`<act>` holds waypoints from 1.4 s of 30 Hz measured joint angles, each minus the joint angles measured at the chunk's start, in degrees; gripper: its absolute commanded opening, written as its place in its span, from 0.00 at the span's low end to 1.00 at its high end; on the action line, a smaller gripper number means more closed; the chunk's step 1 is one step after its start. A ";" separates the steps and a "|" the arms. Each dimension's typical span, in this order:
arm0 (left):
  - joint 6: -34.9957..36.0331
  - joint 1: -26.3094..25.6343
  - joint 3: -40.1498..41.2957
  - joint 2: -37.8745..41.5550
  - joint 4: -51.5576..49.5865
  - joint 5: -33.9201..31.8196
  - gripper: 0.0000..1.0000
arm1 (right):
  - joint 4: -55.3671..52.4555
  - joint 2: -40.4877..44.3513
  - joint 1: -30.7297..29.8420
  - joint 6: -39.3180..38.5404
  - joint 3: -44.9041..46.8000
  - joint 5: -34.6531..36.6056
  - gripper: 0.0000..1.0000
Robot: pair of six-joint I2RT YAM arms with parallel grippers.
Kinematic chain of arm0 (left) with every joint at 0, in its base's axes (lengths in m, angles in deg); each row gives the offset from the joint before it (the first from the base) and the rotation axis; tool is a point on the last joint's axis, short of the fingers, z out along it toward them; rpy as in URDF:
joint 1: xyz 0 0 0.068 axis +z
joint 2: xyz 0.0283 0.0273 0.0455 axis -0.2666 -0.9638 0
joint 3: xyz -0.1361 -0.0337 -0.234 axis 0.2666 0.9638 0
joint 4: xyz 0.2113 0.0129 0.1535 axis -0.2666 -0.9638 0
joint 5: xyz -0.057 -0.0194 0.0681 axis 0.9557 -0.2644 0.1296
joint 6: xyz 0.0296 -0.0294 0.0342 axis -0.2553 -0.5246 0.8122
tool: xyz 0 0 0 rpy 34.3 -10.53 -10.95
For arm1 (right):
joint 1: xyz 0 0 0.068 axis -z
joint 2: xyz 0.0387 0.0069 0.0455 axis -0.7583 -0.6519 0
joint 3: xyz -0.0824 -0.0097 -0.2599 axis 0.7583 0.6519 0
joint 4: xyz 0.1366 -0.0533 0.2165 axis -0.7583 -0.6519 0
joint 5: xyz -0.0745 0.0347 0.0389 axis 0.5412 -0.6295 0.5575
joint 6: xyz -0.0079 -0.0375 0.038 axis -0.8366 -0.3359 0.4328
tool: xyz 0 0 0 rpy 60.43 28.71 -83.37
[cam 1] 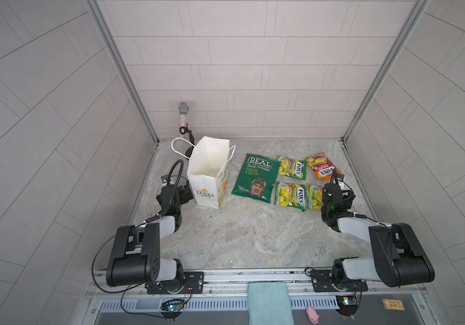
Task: Take the snacks out of the paper bag
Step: Reset both arms
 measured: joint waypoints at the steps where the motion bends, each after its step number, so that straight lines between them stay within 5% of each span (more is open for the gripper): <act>1: 0.48 0.00 0.44 -1.09 2.93 0.61 1.00 | 1.70 0.00 0.00 -0.46 0.66 -0.94 0.78; 15: 4.20 -0.83 2.89 -9.64 20.17 3.98 1.00 | 10.38 0.94 0.22 -2.73 4.07 -9.16 0.78; 22: 4.68 -2.29 2.34 -10.40 19.80 1.03 1.00 | 15.52 0.33 0.66 -1.79 5.42 -14.60 0.78; 30: 6.16 -5.33 0.39 -10.36 17.31 -3.82 1.00 | 28.04 -12.94 0.74 -1.99 6.21 -20.76 0.80; 32: 6.32 -5.33 0.39 -10.36 17.27 -4.15 1.00 | 27.85 -13.57 0.74 -2.14 6.05 -21.59 0.82; 34: 6.49 -5.33 0.39 -10.36 17.25 -4.31 1.00 | 27.76 -13.57 0.74 -1.95 5.14 -21.77 0.99; 42: 6.56 -5.33 0.37 -10.36 17.03 -4.35 1.00 | 25.29 -13.49 0.70 -2.54 1.92 -21.53 0.99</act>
